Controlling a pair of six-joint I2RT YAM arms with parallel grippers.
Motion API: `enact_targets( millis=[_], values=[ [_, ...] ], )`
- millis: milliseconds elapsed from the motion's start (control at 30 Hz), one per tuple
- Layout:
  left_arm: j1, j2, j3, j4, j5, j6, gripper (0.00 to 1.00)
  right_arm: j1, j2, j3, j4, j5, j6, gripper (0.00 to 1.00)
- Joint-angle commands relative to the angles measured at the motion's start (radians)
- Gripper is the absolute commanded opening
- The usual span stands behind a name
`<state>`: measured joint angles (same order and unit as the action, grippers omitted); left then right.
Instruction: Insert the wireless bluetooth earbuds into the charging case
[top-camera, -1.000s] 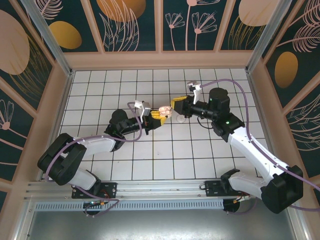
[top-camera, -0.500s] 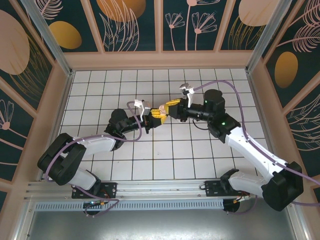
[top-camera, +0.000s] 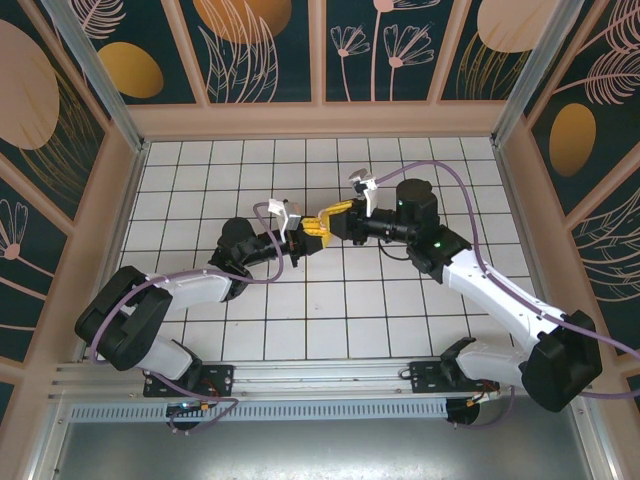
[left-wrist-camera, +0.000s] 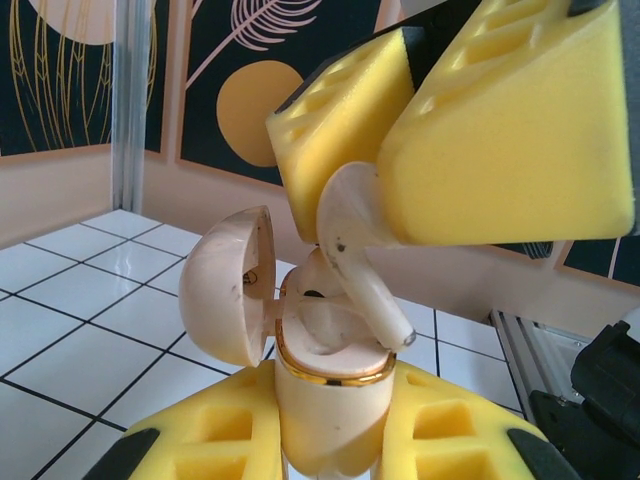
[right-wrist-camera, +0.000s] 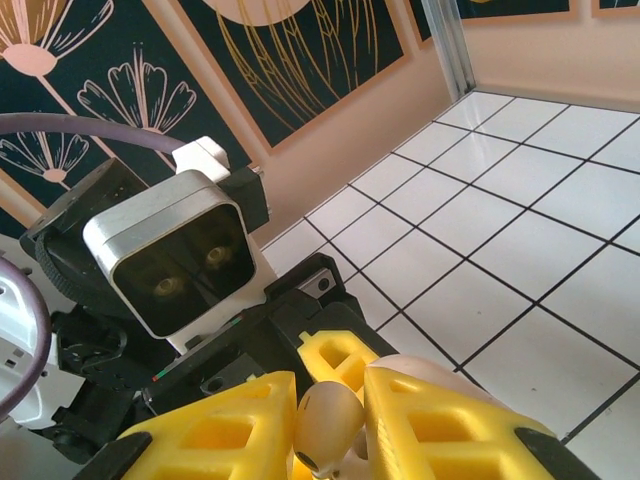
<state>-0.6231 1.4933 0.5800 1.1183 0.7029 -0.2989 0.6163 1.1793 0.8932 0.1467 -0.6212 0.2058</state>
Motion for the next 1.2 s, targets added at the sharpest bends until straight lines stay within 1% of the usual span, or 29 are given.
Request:
enact_targets(
  millis=[0,133,200,367,467,567,700,867,1067,1167],
  values=[
    [-0.007,-0.022,0.018,0.059,0.018,0.015,0.07,0.01,0.001,0.029,-0.027,0.033,-0.033,0.25],
    [-0.007,-0.023,0.009,0.083,0.03,0.021,0.07,0.01,-0.013,0.022,-0.029,0.071,-0.035,0.25],
    [-0.008,-0.029,-0.001,0.082,0.016,0.048,0.07,0.008,-0.025,0.02,-0.025,0.079,-0.033,0.25],
    [-0.013,-0.071,-0.049,0.045,-0.055,0.196,0.05,0.006,-0.048,0.044,-0.027,0.057,-0.025,0.25],
    [-0.015,-0.084,-0.039,-0.02,-0.064,0.257,0.05,0.007,-0.066,0.045,-0.016,0.05,-0.026,0.25],
    [-0.014,-0.075,-0.022,-0.03,-0.054,0.24,0.05,0.007,-0.065,0.047,-0.023,0.057,-0.029,0.26],
    [-0.014,-0.053,-0.027,0.026,-0.051,0.191,0.05,0.007,-0.052,0.054,-0.035,0.056,-0.008,0.26],
    [-0.014,-0.044,-0.016,-0.019,-0.136,0.175,0.05,0.005,-0.051,0.061,-0.088,0.144,0.033,0.27],
    [-0.014,-0.031,-0.022,-0.016,-0.158,0.177,0.05,0.001,-0.05,0.084,-0.173,0.147,0.082,0.32],
    [-0.014,-0.025,-0.022,-0.011,-0.167,0.183,0.05,0.001,-0.038,0.121,-0.251,0.156,0.109,0.34]
  ],
)
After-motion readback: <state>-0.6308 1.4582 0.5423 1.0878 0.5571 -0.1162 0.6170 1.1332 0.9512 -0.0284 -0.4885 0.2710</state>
